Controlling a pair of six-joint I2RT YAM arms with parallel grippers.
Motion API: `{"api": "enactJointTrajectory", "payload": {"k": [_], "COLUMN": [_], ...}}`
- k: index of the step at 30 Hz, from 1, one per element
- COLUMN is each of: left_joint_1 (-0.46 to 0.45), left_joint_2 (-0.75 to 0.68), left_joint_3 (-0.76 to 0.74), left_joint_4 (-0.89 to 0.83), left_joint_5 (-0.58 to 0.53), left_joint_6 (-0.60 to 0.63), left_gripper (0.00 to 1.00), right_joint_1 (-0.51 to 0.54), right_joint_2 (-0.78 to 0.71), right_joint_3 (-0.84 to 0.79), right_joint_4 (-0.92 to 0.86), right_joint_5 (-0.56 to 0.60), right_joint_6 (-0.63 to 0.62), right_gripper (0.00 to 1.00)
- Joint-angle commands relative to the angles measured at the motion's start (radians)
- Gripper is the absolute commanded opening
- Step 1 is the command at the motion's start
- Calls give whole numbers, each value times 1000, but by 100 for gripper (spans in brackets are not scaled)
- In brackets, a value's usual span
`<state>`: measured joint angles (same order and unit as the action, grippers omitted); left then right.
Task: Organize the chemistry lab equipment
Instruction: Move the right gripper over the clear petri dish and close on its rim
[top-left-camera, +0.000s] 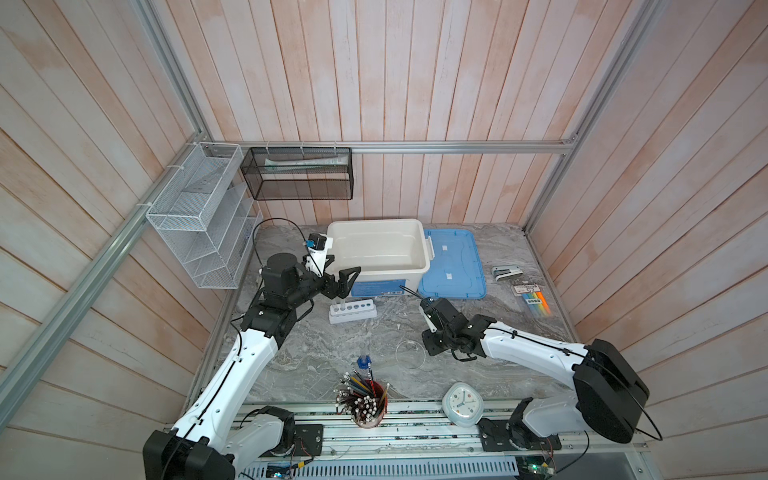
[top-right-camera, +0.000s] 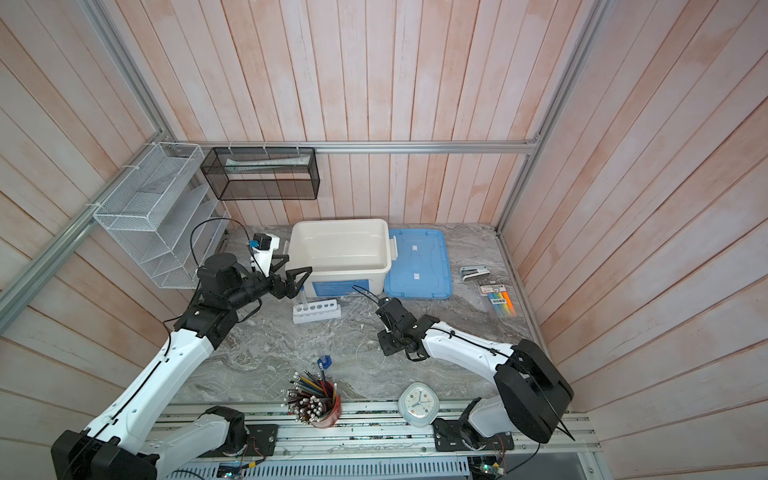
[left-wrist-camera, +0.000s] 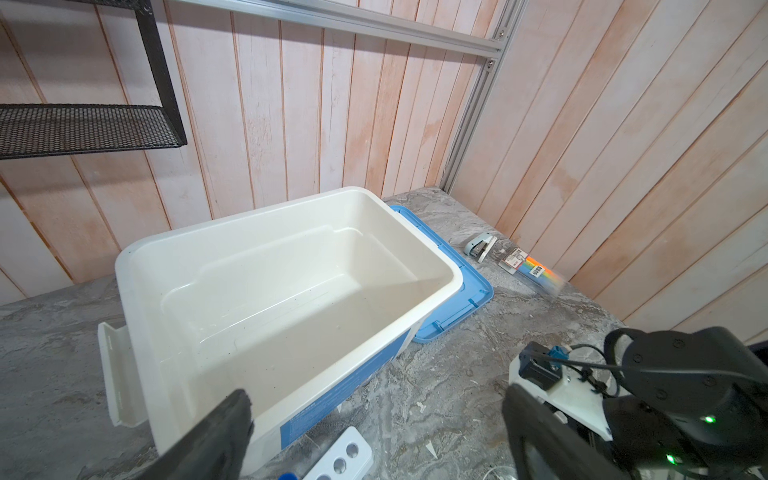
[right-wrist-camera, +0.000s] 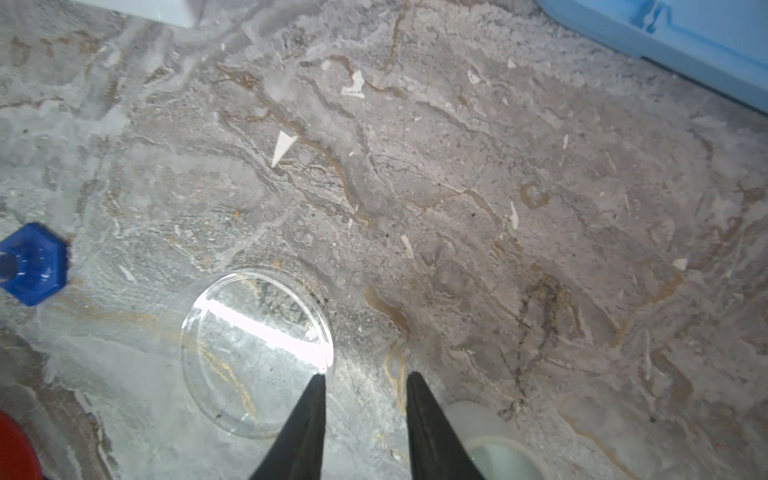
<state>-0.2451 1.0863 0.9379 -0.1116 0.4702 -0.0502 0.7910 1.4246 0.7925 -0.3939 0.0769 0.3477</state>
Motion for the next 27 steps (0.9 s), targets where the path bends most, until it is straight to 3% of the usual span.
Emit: {"api": "enactJointTrajectory", "payload": {"k": [1, 27], "left_joint_1": [0, 19], "left_joint_2": [-12, -19], "left_joint_3": [-21, -37], "left_joint_4": [20, 27], "left_joint_5": [-12, -5], "left_joint_6": [19, 19], "left_gripper": [96, 96], "right_joint_1": [-9, -11], "right_joint_2": [28, 153], "right_joint_3": [-4, 54], "right_joint_4": [10, 34], "right_joint_5": [-16, -112], "right_joint_6": [10, -19], "right_gripper": [34, 31]}}
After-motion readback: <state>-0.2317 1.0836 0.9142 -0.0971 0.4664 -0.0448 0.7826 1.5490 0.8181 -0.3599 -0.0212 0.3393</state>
